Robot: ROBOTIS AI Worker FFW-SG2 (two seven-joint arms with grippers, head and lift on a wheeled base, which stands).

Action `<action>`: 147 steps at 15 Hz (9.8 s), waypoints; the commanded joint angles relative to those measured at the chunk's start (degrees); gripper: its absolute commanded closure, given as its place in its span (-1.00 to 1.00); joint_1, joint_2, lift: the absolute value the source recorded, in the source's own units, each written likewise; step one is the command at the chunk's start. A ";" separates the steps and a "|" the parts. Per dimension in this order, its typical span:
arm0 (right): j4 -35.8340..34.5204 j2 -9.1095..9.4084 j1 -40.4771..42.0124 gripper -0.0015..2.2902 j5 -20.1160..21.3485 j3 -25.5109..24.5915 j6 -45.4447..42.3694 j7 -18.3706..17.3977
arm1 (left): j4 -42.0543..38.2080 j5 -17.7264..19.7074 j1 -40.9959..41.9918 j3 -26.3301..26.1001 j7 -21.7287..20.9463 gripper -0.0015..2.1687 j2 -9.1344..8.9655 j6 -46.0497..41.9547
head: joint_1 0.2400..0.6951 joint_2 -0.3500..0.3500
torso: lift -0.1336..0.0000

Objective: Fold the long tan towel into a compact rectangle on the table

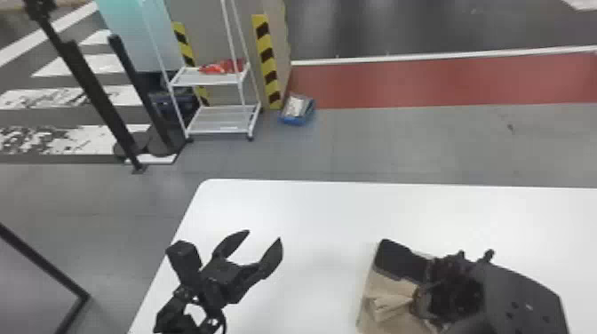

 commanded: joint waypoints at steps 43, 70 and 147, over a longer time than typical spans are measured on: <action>-9.51 1.67 -6.42 0.29 -18.54 -21.15 -11.72 -2.31 | 24.26 -14.85 -20.16 -29.18 8.17 -0.81 -0.76 -0.62 | 1.00 -0.48 | 1.00; -15.31 2.02 -4.40 0.29 -19.85 -19.04 -11.55 -2.22 | 26.54 -16.61 -20.25 -23.55 5.36 -0.81 -0.26 -3.44 | 1.00 -0.22 | 1.00; -7.84 0.44 -1.24 0.29 -7.81 -13.15 -17.00 -0.11 | 26.63 -18.02 -21.91 -20.39 7.64 -0.81 1.23 -4.84 | 1.00 -0.17 | 1.00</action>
